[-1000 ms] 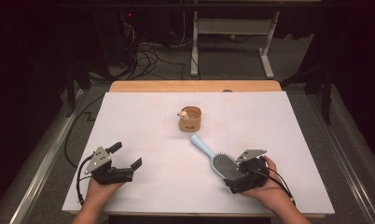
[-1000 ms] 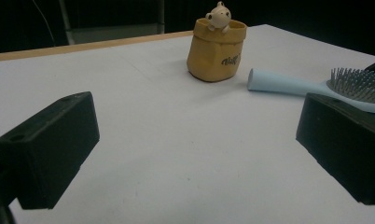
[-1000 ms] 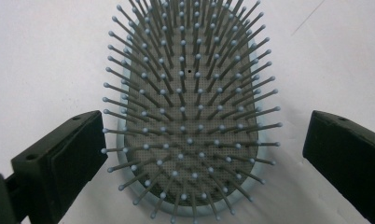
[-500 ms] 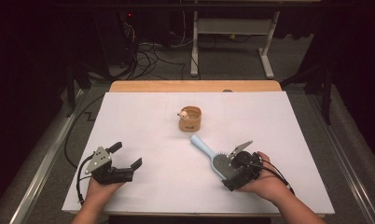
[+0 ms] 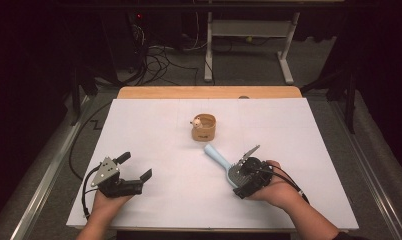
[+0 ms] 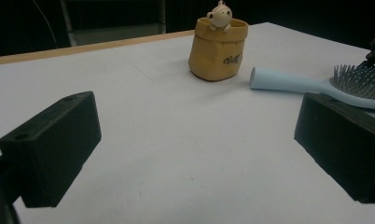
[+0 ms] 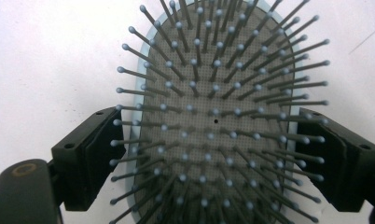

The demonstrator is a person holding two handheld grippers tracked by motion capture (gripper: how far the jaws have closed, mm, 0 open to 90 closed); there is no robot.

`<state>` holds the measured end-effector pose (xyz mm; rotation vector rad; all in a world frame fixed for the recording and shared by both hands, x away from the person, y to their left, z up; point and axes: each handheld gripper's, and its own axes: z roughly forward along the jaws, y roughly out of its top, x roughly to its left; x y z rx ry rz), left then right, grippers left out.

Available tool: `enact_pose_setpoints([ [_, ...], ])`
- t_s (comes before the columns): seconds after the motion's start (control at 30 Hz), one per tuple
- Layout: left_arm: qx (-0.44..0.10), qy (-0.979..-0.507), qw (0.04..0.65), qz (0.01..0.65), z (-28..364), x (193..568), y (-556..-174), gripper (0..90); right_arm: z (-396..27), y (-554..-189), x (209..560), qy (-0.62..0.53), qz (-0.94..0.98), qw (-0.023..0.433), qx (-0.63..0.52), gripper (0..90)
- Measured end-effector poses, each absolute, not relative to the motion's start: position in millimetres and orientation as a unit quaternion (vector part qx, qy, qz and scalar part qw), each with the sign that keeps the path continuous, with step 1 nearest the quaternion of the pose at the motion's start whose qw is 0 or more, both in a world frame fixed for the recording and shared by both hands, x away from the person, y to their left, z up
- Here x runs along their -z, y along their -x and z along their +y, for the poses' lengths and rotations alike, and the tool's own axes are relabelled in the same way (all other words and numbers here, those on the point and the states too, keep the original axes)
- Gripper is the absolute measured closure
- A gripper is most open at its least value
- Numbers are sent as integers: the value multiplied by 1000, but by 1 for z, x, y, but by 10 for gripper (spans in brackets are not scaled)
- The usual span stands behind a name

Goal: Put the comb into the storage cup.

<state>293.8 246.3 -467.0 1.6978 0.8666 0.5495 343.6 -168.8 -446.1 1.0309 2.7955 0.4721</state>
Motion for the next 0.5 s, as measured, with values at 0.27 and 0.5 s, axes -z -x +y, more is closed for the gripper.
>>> enact_pose_setpoints([
  [0.27,-231,-717,547,366,246,467,-294,11,-166,-347,446,-341,926,67,-151,157],
  [0.5,-231,-717,546,367,246,467,-294,11,-163,-349,446,-332,931,68,-135,154],
])
